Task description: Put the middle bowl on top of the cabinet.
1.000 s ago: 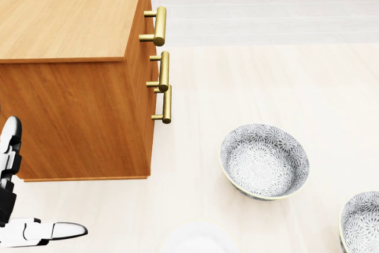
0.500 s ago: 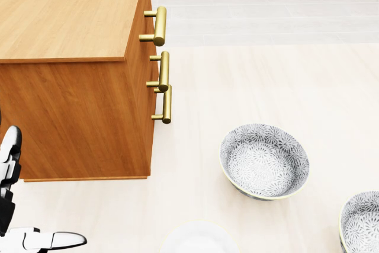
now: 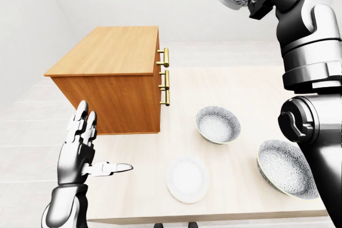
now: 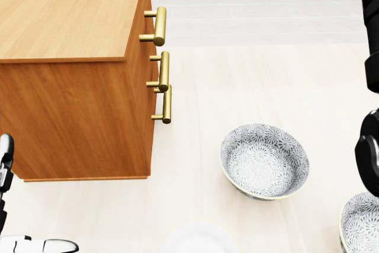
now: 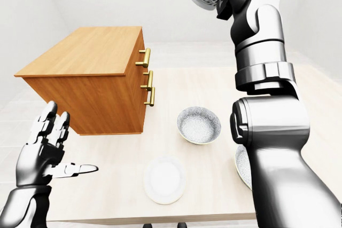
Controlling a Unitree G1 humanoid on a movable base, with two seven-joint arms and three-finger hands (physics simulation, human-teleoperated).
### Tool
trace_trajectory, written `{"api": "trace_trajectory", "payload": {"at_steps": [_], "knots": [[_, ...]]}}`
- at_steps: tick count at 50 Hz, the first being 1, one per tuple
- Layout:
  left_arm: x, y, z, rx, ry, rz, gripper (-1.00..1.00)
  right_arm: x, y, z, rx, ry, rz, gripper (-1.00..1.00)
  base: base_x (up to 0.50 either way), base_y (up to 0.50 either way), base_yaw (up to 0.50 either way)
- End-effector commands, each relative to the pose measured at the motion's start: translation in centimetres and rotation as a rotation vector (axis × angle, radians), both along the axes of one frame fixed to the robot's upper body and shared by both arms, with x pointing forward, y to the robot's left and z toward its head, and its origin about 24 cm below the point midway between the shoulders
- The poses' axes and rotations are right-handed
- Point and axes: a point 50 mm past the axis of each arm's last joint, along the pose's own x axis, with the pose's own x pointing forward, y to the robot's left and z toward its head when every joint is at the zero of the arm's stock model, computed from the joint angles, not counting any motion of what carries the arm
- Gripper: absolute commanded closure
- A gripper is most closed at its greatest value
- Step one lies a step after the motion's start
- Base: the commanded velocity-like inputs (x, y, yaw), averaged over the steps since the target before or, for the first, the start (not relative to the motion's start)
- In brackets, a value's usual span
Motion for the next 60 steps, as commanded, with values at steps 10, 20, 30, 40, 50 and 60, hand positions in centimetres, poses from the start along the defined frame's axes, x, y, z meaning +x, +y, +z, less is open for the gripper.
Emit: {"api": "trace_trajectory", "payload": {"at_steps": [10,20,30,40,50,60], "knots": [[-0.6,0.7,-0.2,-0.008,0.008,0.012,-1.00,0.1,4.8,1.9,0.036,-0.054,0.120,1.00,0.00,0.00,0.00],[-1.1,1.3,-0.4,-0.002,0.024,0.033,-1.00,0.2,7.8,2.0,0.041,-0.063,0.187,1.00,0.00,0.00,0.00],[-2.0,1.5,-0.3,0.013,0.021,0.044,-1.00,0.6,10.8,0.6,0.026,-0.071,0.229,1.00,0.00,0.00,0.00],[-2.6,1.6,-0.4,0.018,0.021,0.052,-1.00,-0.1,14.8,0.4,-0.009,-0.081,0.312,1.00,0.00,0.00,0.00],[-3.7,1.7,-0.3,0.040,0.012,0.062,-1.00,-0.3,17.4,-1.1,-0.039,-0.076,0.360,1.00,0.00,0.00,0.00],[-4.5,2.1,-0.5,0.045,0.008,0.071,-1.00,-0.7,19.9,-2.7,-0.089,-0.071,0.403,1.00,0.00,0.00,0.00]]}}
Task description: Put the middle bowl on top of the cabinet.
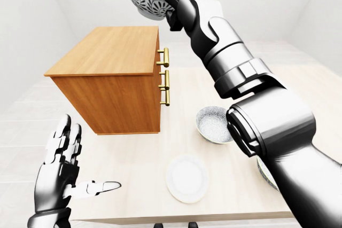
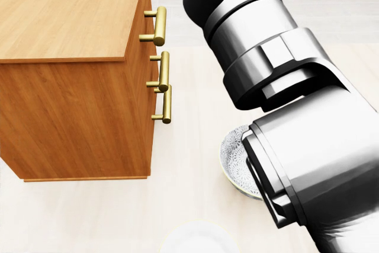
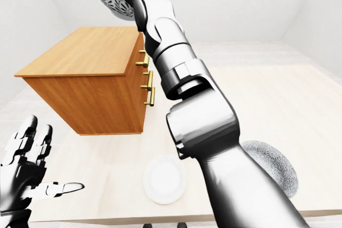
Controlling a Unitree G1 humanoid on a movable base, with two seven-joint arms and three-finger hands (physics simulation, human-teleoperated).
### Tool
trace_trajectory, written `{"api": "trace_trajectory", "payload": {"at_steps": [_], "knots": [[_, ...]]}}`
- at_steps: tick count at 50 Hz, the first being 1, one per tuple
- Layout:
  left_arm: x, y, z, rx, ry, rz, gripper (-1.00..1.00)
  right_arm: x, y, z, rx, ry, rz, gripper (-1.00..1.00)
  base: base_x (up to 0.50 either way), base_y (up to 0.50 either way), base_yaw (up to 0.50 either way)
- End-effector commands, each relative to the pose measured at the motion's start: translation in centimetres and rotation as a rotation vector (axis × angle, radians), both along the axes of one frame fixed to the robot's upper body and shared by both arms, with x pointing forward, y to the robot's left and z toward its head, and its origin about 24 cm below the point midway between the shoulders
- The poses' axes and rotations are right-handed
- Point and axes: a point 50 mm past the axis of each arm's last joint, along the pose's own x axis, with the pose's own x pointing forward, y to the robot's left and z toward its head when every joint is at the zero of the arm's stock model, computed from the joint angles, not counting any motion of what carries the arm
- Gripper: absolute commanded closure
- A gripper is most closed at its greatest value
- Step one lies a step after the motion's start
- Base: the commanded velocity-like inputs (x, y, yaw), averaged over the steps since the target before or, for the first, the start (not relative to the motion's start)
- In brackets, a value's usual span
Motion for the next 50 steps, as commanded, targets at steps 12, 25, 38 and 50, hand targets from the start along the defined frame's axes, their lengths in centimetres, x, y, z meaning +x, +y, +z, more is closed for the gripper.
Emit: {"api": "trace_trajectory", "payload": {"at_steps": [12,25,38,50], "knots": [[-1.2,0.8,-0.9,0.020,0.007,0.013,-1.00,-1.1,4.2,-1.7,-0.043,-0.054,0.077,1.00,0.00,0.00,0.00],[-1.7,1.5,-1.6,0.008,0.023,0.027,-1.00,-1.2,5.7,-4.0,-0.087,-0.041,0.093,1.00,0.00,0.00,0.00],[-1.9,2.0,-2.6,-0.016,0.056,0.024,-1.00,-1.6,6.9,-5.1,-0.126,-0.035,0.115,1.00,0.00,0.00,0.00],[-2.2,2.0,-3.1,-0.028,0.077,0.018,-1.00,-2.2,8.2,-5.4,-0.176,-0.044,0.140,1.00,0.00,0.00,0.00]]}}
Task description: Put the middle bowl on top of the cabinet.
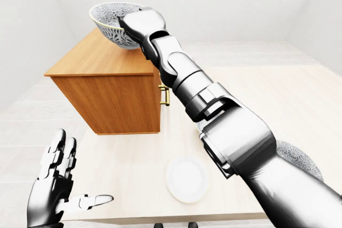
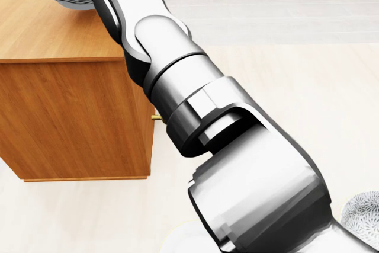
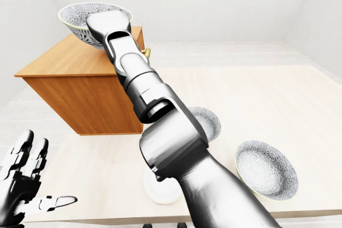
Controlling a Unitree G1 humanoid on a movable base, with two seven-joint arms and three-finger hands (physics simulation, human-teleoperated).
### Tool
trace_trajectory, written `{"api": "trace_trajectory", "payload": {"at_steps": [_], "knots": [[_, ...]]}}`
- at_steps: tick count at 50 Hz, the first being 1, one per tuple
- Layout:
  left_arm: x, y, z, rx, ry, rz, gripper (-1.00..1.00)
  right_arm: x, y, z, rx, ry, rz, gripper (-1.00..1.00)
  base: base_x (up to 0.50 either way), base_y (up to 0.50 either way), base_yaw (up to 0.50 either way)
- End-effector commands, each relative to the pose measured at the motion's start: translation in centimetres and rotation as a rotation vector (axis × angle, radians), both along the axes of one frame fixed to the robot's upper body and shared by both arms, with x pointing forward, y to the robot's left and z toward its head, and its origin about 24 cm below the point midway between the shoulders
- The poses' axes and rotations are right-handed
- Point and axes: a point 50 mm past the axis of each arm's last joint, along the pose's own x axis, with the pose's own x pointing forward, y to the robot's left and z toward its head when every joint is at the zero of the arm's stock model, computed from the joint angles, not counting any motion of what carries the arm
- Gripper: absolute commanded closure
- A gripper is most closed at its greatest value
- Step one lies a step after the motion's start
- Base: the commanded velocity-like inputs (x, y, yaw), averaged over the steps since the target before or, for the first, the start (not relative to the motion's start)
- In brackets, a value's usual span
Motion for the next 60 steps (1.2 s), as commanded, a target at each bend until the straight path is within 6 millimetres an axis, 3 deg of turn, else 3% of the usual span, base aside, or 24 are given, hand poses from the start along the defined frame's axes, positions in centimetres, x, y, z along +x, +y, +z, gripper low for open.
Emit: {"api": "trace_trajectory", "payload": {"at_steps": [1,60], "knots": [[-0.2,0.1,-0.5,-0.014,0.021,-0.002,-1.00,-0.7,1.1,0.4,0.001,-0.041,0.032,1.00,0.00,0.00,0.00],[-0.6,0.6,0.1,-0.005,-0.011,0.015,-1.00,-0.5,0.8,0.5,-0.007,-0.042,0.018,0.94,0.00,0.00,0.00]]}}
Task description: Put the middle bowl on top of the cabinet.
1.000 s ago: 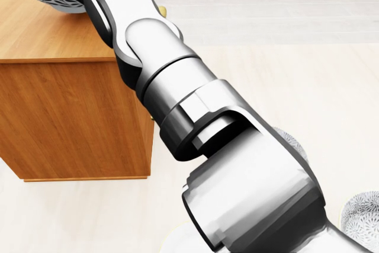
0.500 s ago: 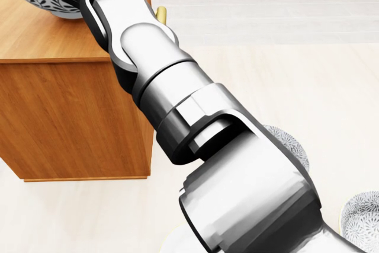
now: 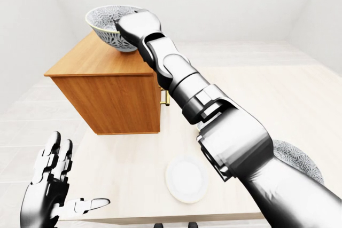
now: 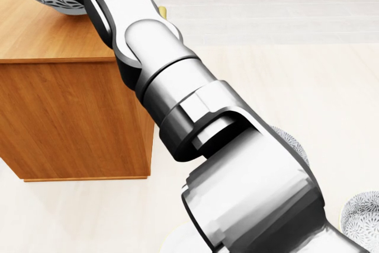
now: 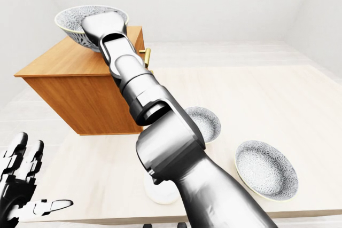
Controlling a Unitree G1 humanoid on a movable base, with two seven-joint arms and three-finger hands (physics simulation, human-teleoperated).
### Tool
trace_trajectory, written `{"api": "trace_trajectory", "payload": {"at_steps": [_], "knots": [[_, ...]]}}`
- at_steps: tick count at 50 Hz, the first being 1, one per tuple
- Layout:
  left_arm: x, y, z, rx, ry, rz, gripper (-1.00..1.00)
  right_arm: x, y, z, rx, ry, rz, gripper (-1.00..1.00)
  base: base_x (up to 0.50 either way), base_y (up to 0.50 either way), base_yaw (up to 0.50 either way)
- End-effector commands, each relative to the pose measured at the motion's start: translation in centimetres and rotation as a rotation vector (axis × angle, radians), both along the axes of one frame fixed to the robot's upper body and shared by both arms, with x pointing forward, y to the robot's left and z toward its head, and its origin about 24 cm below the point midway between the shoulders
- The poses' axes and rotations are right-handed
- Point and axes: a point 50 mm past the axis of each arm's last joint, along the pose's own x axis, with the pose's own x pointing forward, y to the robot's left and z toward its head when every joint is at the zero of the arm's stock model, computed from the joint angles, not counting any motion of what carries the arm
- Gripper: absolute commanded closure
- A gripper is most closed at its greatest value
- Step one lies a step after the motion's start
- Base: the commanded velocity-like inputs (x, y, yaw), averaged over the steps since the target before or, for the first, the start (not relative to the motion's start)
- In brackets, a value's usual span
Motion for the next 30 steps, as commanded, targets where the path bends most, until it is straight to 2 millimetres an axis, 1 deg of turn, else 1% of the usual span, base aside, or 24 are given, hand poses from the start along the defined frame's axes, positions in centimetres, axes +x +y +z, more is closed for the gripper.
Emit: {"api": "trace_trajectory", "payload": {"at_steps": [1,4,10,17,19,20,22,27,30], "knots": [[0.2,0.2,-0.2,-0.001,0.004,0.009,-1.00,-0.1,-0.2,0.8,0.040,-0.035,0.005,0.94,0.00,0.00,0.00],[0.3,0.2,-0.2,-0.002,0.003,0.010,-1.00,0.0,-0.2,0.8,0.042,-0.029,0.004,0.93,0.00,0.00,0.00],[0.1,0.2,0.0,-0.001,-0.005,0.009,-1.00,0.0,-0.2,0.6,0.034,-0.033,0.002,0.83,0.00,0.00,0.00],[0.1,0.3,0.0,-0.001,-0.006,0.011,-1.00,-0.1,0.0,0.3,0.037,-0.021,0.011,0.87,0.00,0.00,0.00],[0.1,0.3,0.0,-0.001,-0.007,0.011,-1.00,0.0,0.0,0.1,0.030,-0.021,0.008,0.88,0.00,0.00,0.00],[0.1,0.3,0.1,0.000,-0.009,0.012,-1.00,0.0,0.0,-0.4,0.021,-0.018,0.005,0.89,0.00,0.00,0.00],[0.0,0.3,0.2,0.001,-0.013,0.011,-1.00,0.0,0.0,-0.6,0.019,-0.013,0.006,1.00,0.00,0.00,0.00],[0.1,0.3,0.1,-0.001,-0.010,0.012,-1.00,0.0,0.0,-0.7,0.027,0.000,0.008,1.00,0.00,0.00,0.00],[0.1,0.4,0.0,-0.003,-0.009,0.014,-1.00,0.1,0.0,-1.0,0.014,0.001,0.003,1.00,0.00,0.00,0.00]]}}
